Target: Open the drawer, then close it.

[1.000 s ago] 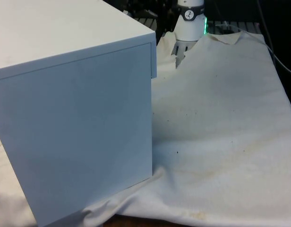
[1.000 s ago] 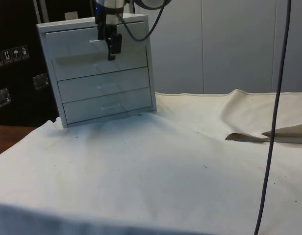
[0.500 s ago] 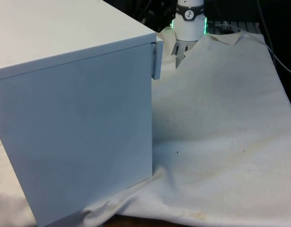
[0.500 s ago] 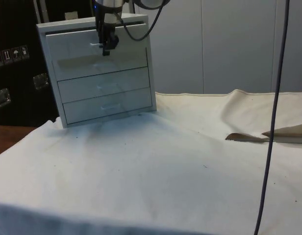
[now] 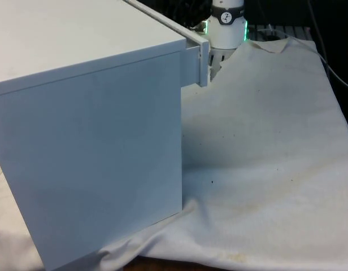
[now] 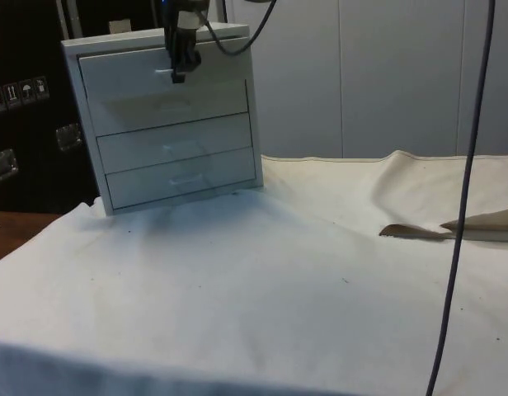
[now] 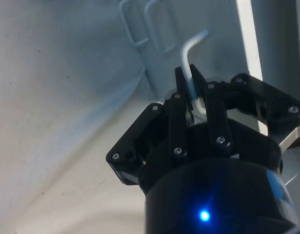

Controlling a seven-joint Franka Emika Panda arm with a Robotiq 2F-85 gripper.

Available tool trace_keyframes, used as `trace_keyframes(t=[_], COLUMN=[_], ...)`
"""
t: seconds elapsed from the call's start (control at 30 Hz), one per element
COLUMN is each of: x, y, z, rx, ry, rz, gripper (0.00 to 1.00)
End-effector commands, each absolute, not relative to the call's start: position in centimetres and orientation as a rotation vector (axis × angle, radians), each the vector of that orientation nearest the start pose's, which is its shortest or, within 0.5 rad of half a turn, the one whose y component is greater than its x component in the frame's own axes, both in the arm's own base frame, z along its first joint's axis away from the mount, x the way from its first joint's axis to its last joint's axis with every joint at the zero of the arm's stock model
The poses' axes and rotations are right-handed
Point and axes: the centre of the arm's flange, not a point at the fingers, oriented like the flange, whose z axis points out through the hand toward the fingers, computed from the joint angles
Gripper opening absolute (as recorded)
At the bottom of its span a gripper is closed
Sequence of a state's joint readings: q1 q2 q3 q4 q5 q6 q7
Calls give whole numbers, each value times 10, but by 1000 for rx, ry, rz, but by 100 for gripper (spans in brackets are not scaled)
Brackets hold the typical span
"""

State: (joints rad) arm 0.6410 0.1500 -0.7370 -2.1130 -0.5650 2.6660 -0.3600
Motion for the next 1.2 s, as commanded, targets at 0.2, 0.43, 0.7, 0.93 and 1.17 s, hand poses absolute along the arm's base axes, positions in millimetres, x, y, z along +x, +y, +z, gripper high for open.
trace_keyframes(t=[0.2,0.43,0.7,0.93,1.17], x=[580,572,562,549,536], y=[-21,-4,14,31,44], z=[410,405,398,395,393], rx=[2415,2429,2415,2404,2395], ry=[945,949,939,938,938], rz=[396,403,405,407,405], gripper=[0,0,0,0,0])
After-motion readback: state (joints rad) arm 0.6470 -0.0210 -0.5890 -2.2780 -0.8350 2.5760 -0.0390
